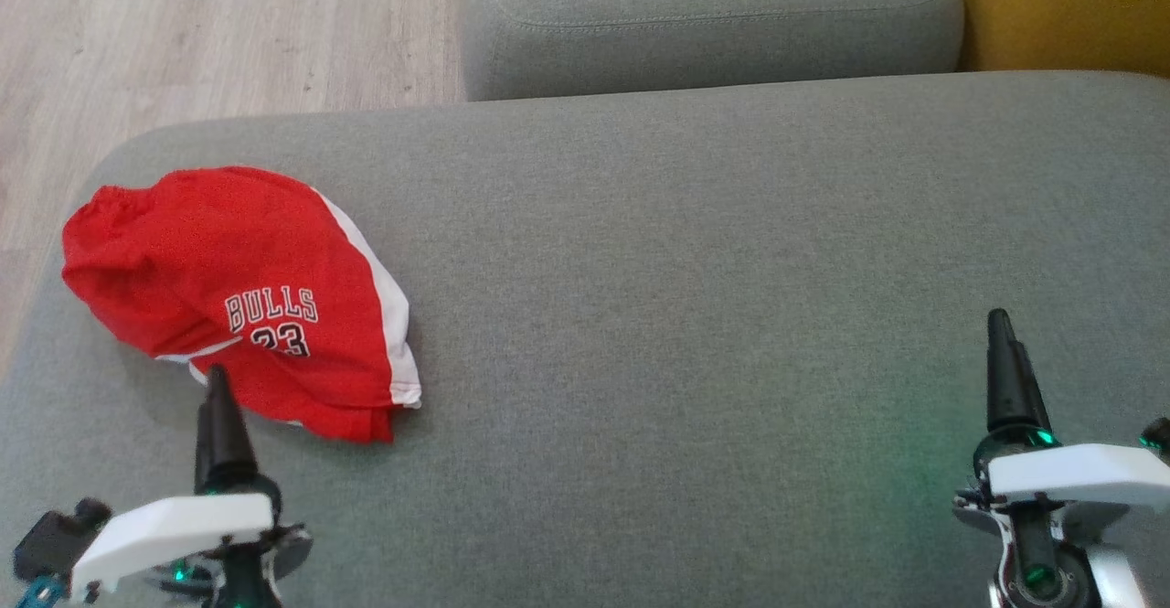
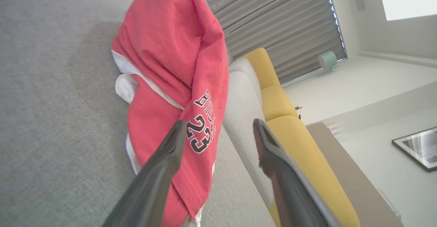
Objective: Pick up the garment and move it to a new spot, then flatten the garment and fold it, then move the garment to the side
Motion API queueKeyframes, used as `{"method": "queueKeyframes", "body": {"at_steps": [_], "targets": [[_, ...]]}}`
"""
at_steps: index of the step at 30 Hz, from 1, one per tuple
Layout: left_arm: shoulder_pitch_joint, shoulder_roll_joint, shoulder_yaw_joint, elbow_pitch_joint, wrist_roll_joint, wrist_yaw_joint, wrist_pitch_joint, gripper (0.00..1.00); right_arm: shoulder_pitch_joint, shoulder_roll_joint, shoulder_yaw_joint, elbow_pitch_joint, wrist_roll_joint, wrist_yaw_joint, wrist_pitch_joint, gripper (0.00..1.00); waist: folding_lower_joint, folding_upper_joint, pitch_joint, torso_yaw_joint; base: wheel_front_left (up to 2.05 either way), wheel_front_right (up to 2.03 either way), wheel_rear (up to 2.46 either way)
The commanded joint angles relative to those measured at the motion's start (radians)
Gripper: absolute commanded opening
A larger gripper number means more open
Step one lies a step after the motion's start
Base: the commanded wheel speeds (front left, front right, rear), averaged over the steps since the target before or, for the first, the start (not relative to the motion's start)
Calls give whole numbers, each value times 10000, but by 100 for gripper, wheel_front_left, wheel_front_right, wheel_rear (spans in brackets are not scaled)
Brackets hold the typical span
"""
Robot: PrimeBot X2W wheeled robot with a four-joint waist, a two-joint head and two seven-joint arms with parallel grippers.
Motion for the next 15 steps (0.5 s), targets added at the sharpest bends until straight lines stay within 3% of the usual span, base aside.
{"method": "queueKeyframes", "body": {"at_steps": [1, 15], "targets": [[-481, 74, -40, -475, 369, 50, -90, 100, -498, -47, 164, -487, -412, -3, -129, 100, 0, 0, 11, 3, 0, 0, 0], [-686, 272, -1303, -725, 3359, 65, -501, 100, -469, -54, 498, -787, -2649, -3, -543, 100, 0, 0, 148, 69, 0, 0, 0]]}}
